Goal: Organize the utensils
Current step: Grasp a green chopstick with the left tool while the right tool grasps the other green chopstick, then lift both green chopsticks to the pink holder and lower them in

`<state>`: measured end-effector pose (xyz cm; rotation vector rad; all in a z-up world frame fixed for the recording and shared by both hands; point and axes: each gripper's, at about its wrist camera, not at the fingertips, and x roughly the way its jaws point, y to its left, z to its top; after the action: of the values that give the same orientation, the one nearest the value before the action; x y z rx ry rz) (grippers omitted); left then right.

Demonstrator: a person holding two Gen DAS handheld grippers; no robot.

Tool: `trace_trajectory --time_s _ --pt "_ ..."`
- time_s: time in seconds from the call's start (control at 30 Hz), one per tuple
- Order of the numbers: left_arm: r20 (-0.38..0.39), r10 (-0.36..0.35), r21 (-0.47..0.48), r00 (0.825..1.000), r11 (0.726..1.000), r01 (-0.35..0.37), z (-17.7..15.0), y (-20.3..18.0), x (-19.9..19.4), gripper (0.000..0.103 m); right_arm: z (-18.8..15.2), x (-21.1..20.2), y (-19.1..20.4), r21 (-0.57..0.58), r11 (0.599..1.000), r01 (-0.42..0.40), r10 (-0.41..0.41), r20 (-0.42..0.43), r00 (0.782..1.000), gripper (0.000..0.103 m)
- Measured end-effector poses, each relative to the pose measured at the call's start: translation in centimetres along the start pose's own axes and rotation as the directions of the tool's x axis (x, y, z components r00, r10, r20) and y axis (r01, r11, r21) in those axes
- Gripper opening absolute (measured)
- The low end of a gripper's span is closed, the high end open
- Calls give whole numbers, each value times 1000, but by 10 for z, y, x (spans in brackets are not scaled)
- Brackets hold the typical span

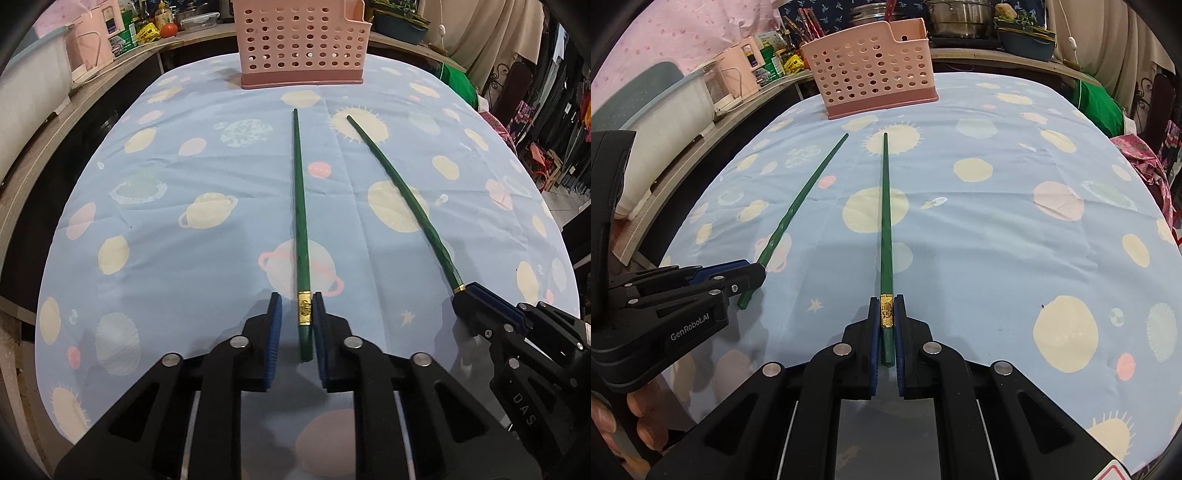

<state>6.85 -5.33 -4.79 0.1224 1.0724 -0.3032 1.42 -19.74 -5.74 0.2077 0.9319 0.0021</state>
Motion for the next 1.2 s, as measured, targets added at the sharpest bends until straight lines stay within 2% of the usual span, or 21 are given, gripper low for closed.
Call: trace_trajectory --time_s 0.33,0.53,0.73,0.9,1.2 --pt "-34 -17 -15 999 1000 16 2 1 -5 7 4 -12 7 -16 1000 -22 22 9 1000 7" --pt "-15 -21 -18 1000 1000 21 8 0 -21 7 16 -27 7 -11 999 -41 42 41 998 7" --pt "36 -36 -22 999 999 37 26 -2 -48 7 44 -54 4 -10 999 -53 53 120 991 7" --pt "97 -54 -18 994 998 56 49 -3 -73 7 80 -78 1 -21 999 -48 51 213 976 7" --pt "238 -48 -18 970 998 54 112 4 -113 7 145 -98 -2 -35 997 -63 71 334 940 7"
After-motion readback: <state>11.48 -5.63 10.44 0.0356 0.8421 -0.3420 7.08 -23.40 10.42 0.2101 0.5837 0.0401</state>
